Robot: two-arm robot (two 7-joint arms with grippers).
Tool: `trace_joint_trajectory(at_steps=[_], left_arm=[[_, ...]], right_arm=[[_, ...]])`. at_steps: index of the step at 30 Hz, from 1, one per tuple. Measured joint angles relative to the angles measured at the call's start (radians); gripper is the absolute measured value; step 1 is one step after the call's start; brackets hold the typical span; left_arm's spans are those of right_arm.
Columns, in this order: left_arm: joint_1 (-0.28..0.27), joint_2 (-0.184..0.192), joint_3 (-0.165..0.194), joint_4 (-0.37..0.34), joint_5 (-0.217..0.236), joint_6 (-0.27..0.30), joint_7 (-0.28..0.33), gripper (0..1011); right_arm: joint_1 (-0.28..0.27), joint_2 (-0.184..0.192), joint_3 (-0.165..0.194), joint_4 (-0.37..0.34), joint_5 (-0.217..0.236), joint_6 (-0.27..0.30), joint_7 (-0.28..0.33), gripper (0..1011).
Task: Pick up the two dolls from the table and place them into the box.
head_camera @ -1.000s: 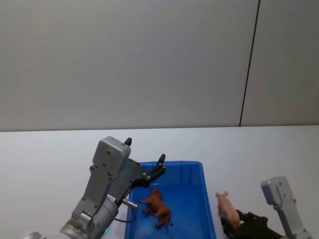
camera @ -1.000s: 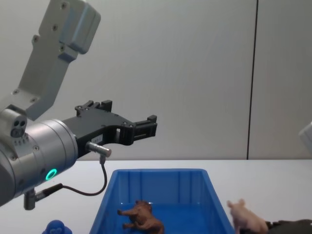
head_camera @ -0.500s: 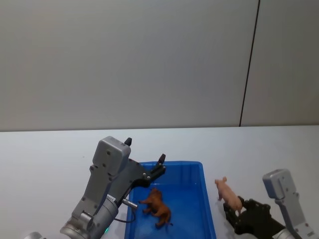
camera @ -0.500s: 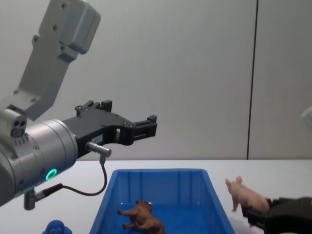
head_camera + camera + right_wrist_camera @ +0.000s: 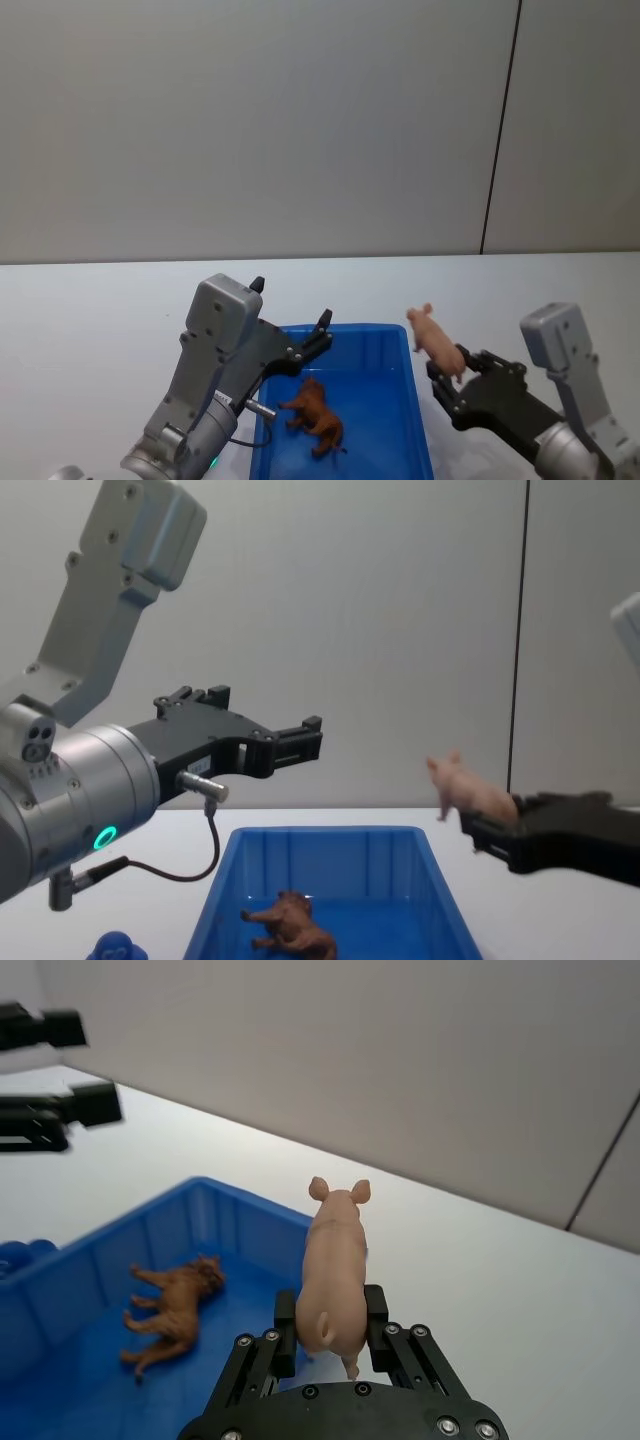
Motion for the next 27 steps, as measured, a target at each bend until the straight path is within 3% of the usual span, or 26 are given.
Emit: trace_joint_trajectory(at_steps=[11, 18, 27], left_arm=[[0.0, 0.0, 0.0, 0.0, 0.0, 0.0, 0.0, 1002], [0.0, 0.0, 0.0, 0.0, 0.0, 0.0, 0.0, 1002], [0.0, 0.0, 0.0, 0.0, 0.0, 0.0, 0.0, 1002]], right_arm=[[0.039, -0.027, -0.013, -0.018, 0.024, 0.059, 0.083, 396], [0.07, -0.05, -0.018, 0.002, 0.057, 0.123, 0.119, 641], [0.083, -0.05, -0.011, 0.017, 0.081, 0.136, 0.131, 890]])
